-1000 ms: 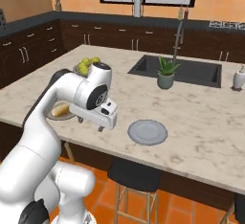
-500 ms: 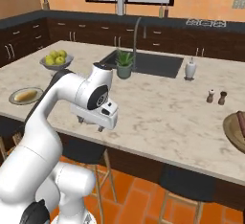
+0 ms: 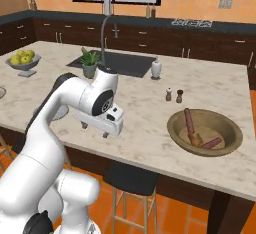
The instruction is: Place one bun and one sausage from the bowl on each plate.
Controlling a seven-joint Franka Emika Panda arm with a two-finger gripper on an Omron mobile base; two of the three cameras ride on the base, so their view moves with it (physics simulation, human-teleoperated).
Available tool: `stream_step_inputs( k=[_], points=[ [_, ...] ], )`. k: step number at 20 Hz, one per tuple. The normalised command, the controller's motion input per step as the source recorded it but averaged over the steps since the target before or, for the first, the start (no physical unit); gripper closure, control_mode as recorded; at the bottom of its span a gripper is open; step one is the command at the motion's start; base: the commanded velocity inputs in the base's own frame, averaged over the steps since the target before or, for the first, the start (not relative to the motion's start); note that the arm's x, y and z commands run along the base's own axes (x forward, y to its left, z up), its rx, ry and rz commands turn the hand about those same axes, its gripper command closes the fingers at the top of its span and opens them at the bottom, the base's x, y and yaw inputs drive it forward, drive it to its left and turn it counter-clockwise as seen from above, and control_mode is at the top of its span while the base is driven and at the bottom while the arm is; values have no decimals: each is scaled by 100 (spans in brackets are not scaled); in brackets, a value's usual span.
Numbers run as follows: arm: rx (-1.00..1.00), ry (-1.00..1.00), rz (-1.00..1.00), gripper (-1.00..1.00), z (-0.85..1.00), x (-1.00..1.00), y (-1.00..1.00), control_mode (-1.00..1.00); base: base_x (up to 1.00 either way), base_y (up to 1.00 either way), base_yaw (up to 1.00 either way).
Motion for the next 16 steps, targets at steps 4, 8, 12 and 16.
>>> stream_step_inputs(
  k=[4,8,12,16],
  points=[
    [0,0,0,-100,0,0,0,100,44,-66,-3],
    [0,0,0,-100,0,0,0,100,13,-66,0],
    [14,2,0,-100,0,51,-66,-100,11,-17,0],
    [13,-3,2,-100,0,83,-56,-100,0,0,0]
  ],
)
